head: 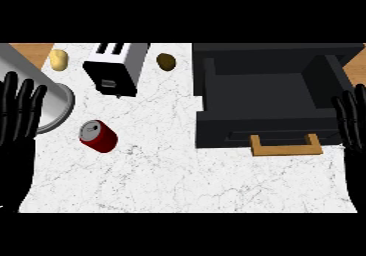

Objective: Pick up the can, place it into the drawer and close the drawer

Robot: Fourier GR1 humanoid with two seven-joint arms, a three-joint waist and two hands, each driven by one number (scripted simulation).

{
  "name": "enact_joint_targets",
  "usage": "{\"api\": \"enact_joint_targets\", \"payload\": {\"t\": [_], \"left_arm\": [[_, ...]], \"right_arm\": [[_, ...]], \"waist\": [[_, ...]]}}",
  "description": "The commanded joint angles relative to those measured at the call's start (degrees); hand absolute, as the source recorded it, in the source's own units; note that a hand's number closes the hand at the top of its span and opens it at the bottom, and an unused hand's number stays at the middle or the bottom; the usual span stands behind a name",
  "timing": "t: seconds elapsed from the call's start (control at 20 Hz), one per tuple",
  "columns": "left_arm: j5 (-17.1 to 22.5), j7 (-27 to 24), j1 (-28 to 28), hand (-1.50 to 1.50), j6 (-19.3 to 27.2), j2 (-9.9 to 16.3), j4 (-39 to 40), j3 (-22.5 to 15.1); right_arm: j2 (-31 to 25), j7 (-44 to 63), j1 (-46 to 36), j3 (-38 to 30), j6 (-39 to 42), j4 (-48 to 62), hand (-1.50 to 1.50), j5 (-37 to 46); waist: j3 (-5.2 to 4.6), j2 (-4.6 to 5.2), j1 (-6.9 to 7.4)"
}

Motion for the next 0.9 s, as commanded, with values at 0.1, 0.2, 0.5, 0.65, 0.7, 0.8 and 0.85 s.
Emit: {"api": "enact_joint_targets", "payload": {"t": [0.1,0.2,0.5,0.65,0.7,0.8,0.85], "left_arm": [[6.95,0.89,-3.34,-1.50,-6.94,2.84,1.39,1.24],[10.56,-0.86,-5.29,-1.50,-11.01,3.49,3.72,-0.06],[9.07,16.29,-1.65,-1.50,-8.76,7.05,8.06,0.68],[9.22,18.20,-4.35,-1.50,-8.62,7.13,8.09,2.03],[9.21,15.29,-1.42,-1.50,-10.49,7.02,8.96,2.64],[8.32,18.97,-5.95,-1.50,-8.89,6.43,9.90,2.13],[7.98,17.86,-3.76,-1.50,-9.84,6.09,8.82,2.80]], "right_arm": [[0.27,-1.43,0.16,-0.39,0.83,-0.87,-1.50,-0.32],[2.11,-0.42,-4.06,1.67,-1.62,0.81,-1.50,1.98],[1.41,12.20,0.06,-0.72,-2.53,2.97,-1.50,0.31],[0.61,10.62,5.76,-1.83,-0.19,0.48,-1.50,-1.06],[0.20,11.10,6.12,-2.73,0.93,-0.68,-1.50,-2.70],[0.15,7.15,6.47,-4.20,2.34,2.96,-1.50,-3.58],[0.87,13.24,4.98,-2.14,0.56,-2.21,-1.50,-1.37]], "waist": [[-0.86,0.04,1.02],[-0.90,0.13,1.19],[-0.84,0.04,1.08],[-0.85,0.01,0.84],[-0.86,0.01,0.93],[-0.84,0.05,0.83],[-0.86,0.03,0.96]]}}
